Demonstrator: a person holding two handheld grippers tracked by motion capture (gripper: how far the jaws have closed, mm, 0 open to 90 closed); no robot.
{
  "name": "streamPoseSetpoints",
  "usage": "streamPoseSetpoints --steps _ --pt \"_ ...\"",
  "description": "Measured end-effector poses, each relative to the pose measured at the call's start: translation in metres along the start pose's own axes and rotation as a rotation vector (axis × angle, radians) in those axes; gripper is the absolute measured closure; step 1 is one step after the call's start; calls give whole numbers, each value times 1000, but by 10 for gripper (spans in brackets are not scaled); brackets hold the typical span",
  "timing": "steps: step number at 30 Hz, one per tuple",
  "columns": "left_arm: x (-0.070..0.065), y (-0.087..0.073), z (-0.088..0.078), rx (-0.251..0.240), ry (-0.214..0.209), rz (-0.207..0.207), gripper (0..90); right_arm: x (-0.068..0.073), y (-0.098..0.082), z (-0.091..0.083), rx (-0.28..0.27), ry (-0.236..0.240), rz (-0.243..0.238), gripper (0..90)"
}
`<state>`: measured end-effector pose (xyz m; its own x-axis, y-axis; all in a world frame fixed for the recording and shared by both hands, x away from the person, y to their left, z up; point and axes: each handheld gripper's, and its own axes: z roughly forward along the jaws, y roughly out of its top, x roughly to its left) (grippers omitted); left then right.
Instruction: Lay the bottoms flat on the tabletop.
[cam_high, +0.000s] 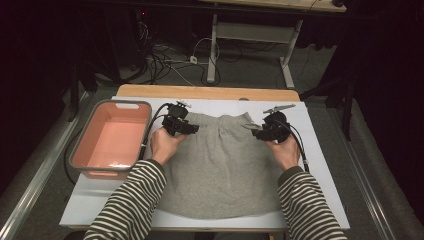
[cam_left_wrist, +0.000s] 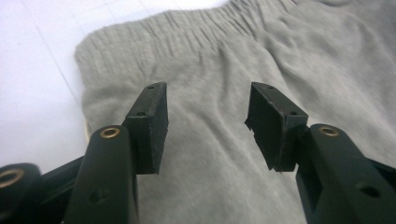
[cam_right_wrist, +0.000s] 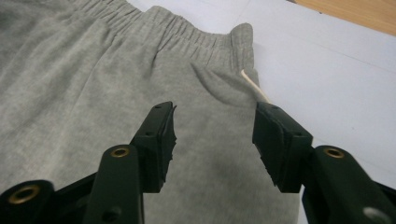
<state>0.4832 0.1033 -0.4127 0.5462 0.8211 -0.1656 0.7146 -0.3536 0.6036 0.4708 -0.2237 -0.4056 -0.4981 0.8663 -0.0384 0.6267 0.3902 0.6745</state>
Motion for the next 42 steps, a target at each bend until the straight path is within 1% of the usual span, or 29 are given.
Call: streamPoseSetpoints --steps 2,5,6,8,12,16,19,23,26,29,34,37,39,42 --pt "-2 -3 -4 -1 -2 12 462 4 -6 -6 -19 -5 2 486" --pt "-3 -6 -11 -8 -8 14 458 9 -12 -11 -24 8 0 488" --pt "-4 -8 -13 -11 -9 16 458 10 -14 -13 -32 13 -3 490" --pt "-4 -12 -18 -21 -12 22 458 12 -18 -17 -49 37 6 488" --pt "-5 -21 -27 -27 -20 32 452 15 -26 -23 -77 53 0 467" --pt "-4 -30 -36 -53 -32 32 447 21 -39 -28 -112 78 -3 460" --pt "-4 -35 -41 -55 -42 33 447 26 -47 -30 -119 88 -14 457" --pt "-7 -41 -50 -76 -60 44 443 31 -55 -34 -129 103 -16 450" --pt "-7 -45 -55 -81 -63 51 441 36 -59 -39 -135 112 -32 441" --pt "-6 -52 -61 -87 -76 47 441 40 -64 -45 -156 119 -39 438" --pt "-7 -63 -70 -113 -96 43 436 43 -75 -50 -174 127 -46 429" --pt "-8 -70 -77 -132 -106 53 435 43 -82 -53 -187 137 -36 423" --pt "-10 -75 -81 -144 -111 57 428 42 -87 -54 -198 147 -20 419" --pt "-12 -82 -87 -158 -112 68 426 43 -93 -55 -194 151 -18 411"
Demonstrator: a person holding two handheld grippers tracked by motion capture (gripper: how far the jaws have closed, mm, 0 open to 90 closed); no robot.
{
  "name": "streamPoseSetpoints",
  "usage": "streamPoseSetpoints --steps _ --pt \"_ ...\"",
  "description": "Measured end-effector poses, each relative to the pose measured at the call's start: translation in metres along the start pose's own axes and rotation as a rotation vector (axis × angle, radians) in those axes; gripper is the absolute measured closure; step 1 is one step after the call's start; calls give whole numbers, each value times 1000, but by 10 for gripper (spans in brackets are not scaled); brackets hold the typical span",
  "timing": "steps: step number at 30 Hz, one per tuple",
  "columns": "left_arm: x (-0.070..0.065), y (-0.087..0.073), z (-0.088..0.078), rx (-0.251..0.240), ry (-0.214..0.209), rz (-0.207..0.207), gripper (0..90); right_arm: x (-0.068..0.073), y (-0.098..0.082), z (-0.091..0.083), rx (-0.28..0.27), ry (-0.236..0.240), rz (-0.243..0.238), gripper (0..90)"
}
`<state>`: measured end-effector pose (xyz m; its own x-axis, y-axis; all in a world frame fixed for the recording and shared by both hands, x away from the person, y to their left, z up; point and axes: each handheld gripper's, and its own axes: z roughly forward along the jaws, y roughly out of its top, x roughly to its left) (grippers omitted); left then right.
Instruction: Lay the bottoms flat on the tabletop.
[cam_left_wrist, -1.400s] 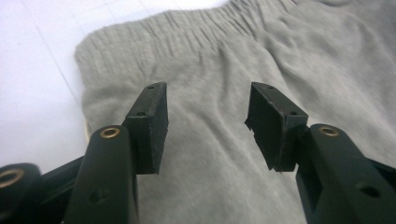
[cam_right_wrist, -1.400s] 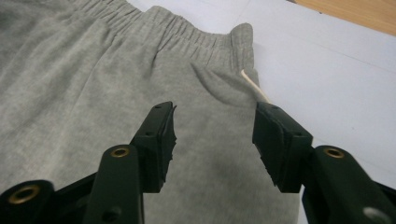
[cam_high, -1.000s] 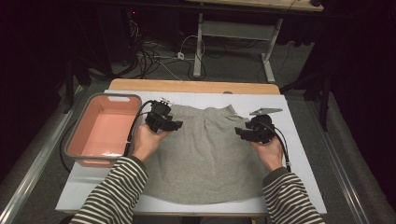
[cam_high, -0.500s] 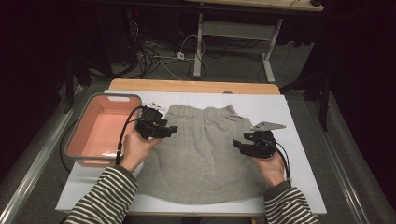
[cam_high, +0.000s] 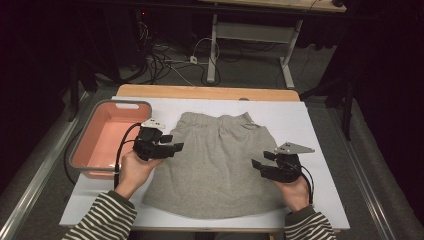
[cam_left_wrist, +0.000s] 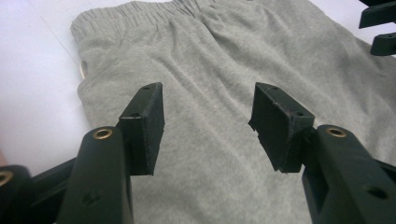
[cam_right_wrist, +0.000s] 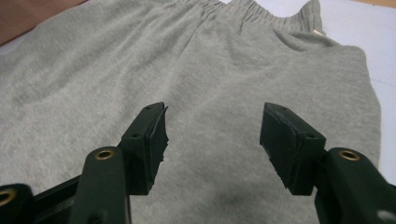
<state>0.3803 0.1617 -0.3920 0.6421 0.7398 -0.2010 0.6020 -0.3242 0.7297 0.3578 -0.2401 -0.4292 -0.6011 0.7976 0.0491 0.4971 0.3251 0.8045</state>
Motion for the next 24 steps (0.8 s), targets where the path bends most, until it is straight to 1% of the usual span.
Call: streamPoseSetpoints --steps 2,5,8,11,14,19,22,24 --pt "-3 -6 -5 -8 5 14 422 1 -3 -2 -6 1 -3 402" --pt "-5 -13 -12 -16 5 21 416 3 -8 -6 -17 -2 -6 396" --pt "-6 -23 -21 -38 23 30 407 4 -14 -8 -23 5 -2 394" --pt "-6 -34 -25 -59 11 14 407 4 -19 -11 -25 14 13 393" --pt "-5 -45 -27 -60 9 5 406 3 -23 -13 -27 11 18 390" --pt "-6 -56 -34 -70 9 -3 402 4 -30 -18 -33 5 23 385" --pt "-5 -63 -39 -82 -4 -22 396 4 -34 -21 -32 5 22 379" --pt "-5 -68 -43 -91 2 -25 394 4 -36 -22 -38 10 27 376"
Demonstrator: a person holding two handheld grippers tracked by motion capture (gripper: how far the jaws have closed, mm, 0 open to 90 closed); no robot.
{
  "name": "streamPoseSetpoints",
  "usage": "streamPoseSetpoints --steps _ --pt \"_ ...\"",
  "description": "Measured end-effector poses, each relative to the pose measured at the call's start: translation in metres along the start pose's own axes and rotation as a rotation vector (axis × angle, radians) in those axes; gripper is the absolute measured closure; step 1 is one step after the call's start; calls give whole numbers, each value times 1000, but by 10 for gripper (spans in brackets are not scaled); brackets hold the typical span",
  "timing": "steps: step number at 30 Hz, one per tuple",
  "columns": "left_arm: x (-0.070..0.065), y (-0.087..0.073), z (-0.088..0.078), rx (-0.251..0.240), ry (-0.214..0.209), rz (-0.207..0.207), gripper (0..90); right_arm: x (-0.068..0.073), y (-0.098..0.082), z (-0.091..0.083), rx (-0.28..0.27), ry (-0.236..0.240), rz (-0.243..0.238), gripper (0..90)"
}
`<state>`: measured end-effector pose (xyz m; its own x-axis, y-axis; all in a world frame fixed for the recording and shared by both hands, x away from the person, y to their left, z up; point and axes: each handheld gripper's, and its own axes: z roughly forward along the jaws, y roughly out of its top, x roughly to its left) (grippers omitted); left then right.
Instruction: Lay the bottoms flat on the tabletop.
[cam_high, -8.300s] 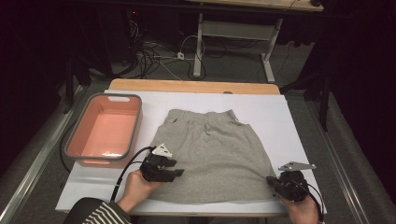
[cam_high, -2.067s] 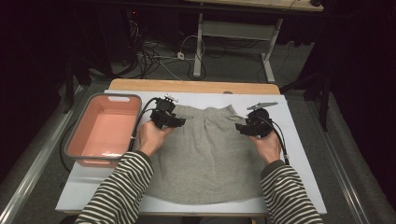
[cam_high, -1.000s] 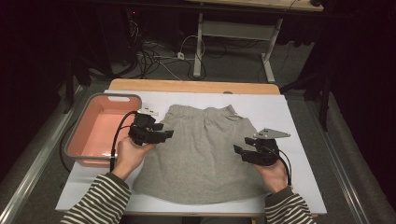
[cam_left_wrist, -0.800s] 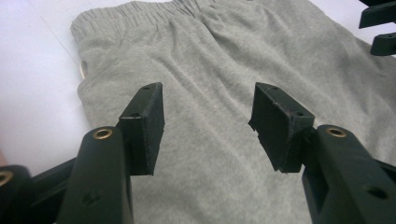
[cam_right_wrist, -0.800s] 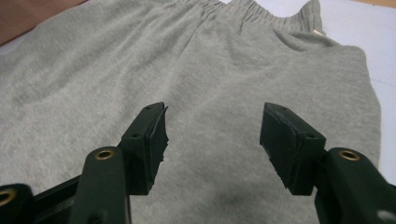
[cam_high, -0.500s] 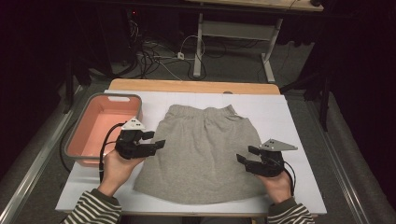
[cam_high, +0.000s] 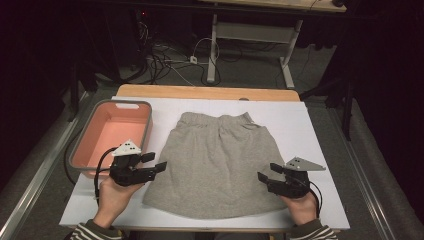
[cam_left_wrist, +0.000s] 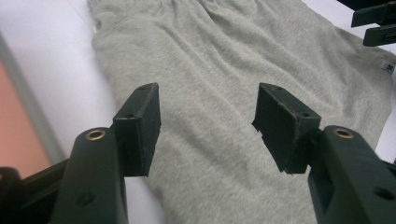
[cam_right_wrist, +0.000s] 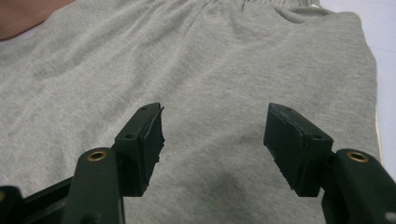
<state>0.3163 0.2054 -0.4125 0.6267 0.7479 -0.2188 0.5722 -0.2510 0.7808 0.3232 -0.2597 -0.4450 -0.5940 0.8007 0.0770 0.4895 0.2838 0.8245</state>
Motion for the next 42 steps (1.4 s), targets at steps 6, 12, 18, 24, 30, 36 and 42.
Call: streamPoseSetpoints --steps 6,12,18,24,30,36,42 --pt "0 -14 -14 -31 20 1 385 0 -6 -6 -17 -9 5 369" --pt "0 -29 -25 -56 28 -8 378 1 -11 -9 -23 -22 -4 360" --pt "1 -42 -29 -64 32 -9 374 1 -15 -11 -21 -23 1 359" --pt "4 -51 -33 -66 39 -20 371 1 -19 -16 -33 -26 0 357" --pt "9 -59 -37 -65 48 -28 365 -1 -26 -23 -47 -45 1 355" --pt "13 -66 -38 -66 34 -33 365 -2 -30 -27 -54 -58 8 351" --pt "14 -69 -36 -54 26 -38 365 -2 -30 -26 -53 -63 6 348"
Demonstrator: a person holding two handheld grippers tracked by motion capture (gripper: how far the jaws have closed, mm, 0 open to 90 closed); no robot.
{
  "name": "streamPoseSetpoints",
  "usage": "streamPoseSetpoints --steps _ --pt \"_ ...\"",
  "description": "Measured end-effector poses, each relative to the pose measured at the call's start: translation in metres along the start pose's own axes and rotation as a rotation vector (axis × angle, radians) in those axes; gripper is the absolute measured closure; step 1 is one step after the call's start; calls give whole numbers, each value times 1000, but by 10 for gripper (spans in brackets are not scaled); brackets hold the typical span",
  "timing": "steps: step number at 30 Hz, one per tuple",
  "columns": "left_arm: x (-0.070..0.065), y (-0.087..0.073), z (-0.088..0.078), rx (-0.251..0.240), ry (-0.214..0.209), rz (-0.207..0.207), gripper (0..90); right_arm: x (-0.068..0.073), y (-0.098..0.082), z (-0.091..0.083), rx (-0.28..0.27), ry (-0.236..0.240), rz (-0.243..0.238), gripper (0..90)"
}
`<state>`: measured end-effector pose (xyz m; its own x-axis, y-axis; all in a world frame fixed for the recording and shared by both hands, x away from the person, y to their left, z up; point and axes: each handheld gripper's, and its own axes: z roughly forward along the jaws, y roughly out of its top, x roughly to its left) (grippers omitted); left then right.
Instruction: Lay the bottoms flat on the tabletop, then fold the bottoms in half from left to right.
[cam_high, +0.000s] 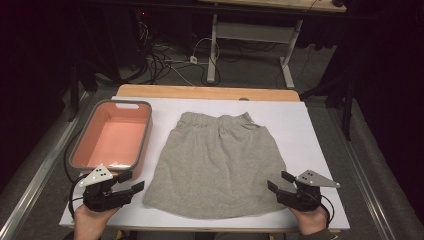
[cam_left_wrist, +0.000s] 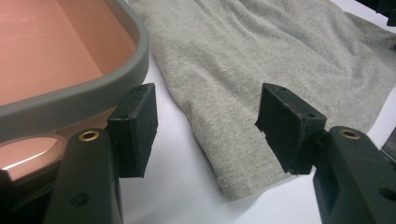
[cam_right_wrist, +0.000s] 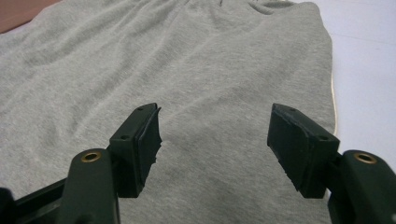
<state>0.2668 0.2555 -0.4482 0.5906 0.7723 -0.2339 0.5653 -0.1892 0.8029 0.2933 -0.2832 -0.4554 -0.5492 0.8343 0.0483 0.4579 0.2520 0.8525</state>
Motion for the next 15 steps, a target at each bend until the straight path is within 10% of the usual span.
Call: streamPoseSetpoints --steps 15 --pt "-10 4 3 16 -31 45 365 -1 1 0 -10 -6 1 356"
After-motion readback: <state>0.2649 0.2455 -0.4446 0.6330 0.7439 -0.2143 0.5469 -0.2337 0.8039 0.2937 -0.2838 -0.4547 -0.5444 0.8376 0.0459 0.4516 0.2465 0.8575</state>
